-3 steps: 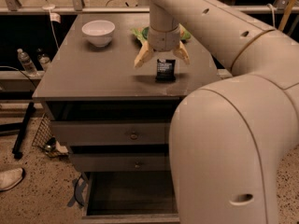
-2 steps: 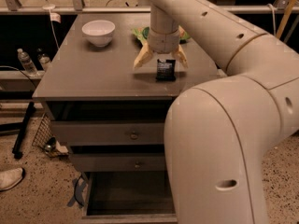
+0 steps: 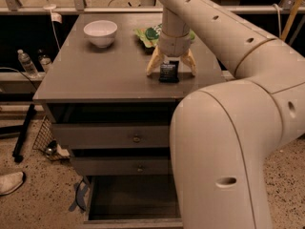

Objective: Place rxbar blueberry into bottom drawer

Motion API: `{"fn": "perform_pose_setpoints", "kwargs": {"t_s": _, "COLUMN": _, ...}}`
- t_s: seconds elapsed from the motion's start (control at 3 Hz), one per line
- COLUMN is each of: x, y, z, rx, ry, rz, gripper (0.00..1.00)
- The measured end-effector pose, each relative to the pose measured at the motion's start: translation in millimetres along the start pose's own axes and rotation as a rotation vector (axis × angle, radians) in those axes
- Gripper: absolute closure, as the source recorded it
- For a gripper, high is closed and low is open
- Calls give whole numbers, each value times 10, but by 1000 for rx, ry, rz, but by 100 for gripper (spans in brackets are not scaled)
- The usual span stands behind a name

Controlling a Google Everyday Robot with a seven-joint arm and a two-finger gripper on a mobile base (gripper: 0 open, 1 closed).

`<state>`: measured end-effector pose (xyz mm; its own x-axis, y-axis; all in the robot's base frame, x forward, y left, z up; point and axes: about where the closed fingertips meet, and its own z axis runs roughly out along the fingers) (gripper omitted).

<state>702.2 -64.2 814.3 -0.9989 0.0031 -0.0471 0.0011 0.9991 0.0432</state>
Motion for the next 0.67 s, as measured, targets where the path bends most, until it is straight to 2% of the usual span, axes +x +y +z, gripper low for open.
{"fn": "perform_pose_setpoints", "kwargs": {"t_s": 0.67, "x": -16, "y": -24, "z": -82, "rx": 0, "ry": -5, "rz": -2, "gripper": 64}}
